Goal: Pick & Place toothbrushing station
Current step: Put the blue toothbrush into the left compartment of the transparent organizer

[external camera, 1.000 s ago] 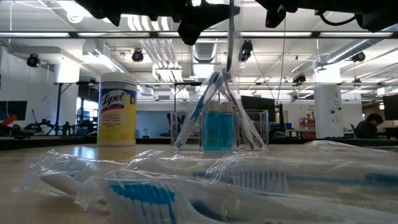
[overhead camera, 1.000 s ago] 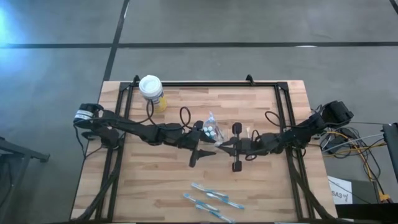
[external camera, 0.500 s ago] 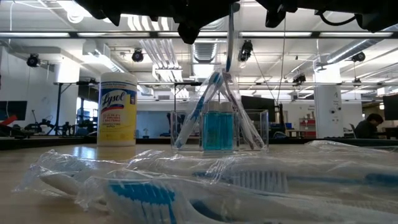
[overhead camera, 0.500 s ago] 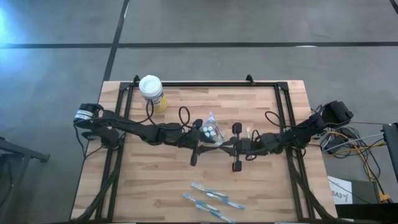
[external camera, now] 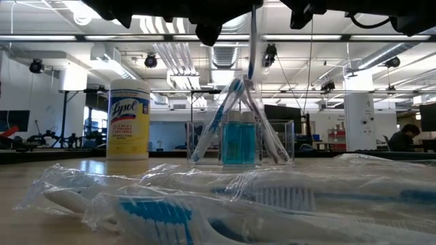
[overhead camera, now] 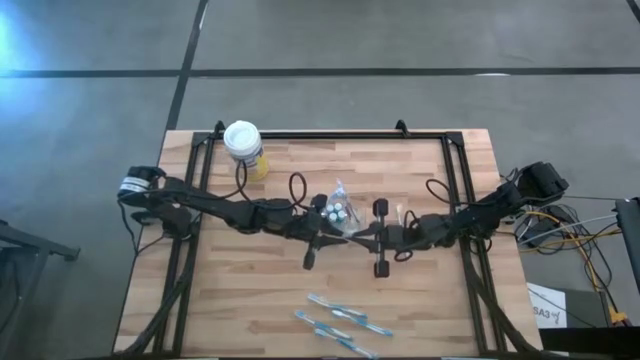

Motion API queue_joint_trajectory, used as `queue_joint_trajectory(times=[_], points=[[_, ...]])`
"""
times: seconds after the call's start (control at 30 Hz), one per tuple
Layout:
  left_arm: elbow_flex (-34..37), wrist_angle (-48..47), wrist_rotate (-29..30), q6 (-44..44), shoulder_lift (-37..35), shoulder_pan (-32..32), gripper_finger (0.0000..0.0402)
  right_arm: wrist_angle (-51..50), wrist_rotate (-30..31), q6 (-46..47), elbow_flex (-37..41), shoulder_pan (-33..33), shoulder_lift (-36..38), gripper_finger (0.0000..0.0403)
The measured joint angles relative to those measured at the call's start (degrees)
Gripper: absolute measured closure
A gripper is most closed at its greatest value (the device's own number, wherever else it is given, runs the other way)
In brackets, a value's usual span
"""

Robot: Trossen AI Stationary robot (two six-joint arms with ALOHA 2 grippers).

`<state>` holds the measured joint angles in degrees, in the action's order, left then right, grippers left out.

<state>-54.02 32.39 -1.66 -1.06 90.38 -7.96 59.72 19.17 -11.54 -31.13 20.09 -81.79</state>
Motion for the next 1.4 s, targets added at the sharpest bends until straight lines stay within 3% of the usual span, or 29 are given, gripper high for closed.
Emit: queue_joint_trajectory(times=[0.33, 0.7, 0.93, 1.17, 1.4], points=[[1.0, -1.9, 0.2, 0.9, -1.6, -0.2, 0.0366, 0.3, -1.3, 0.3, 1.6, 1.5, 4.2, 0.0394], [7.1, -0.6, 0.2, 1.0, -7.8, -0.4, 0.0366, -1.5, -1.4, 3.6, 7.5, 1.5, 11.7, 0.0394], [15.2, -0.5, -0.2, 1.2, -19.8, -0.4, 0.0366, -4.1, -1.7, 5.4, 13.5, 1.5, 20.6, 0.0394], [26.9, -0.7, -1.8, 1.0, -37.0, -0.4, 0.0366, -4.1, -4.3, 6.8, 20.1, 1.5, 30.7, 0.0394], [36.8, -1.4, 0.0, -1.5, -53.5, -0.4, 0.0366, -4.2, -4.4, 8.1, 22.7, 1.4, 34.7, 0.0394]])
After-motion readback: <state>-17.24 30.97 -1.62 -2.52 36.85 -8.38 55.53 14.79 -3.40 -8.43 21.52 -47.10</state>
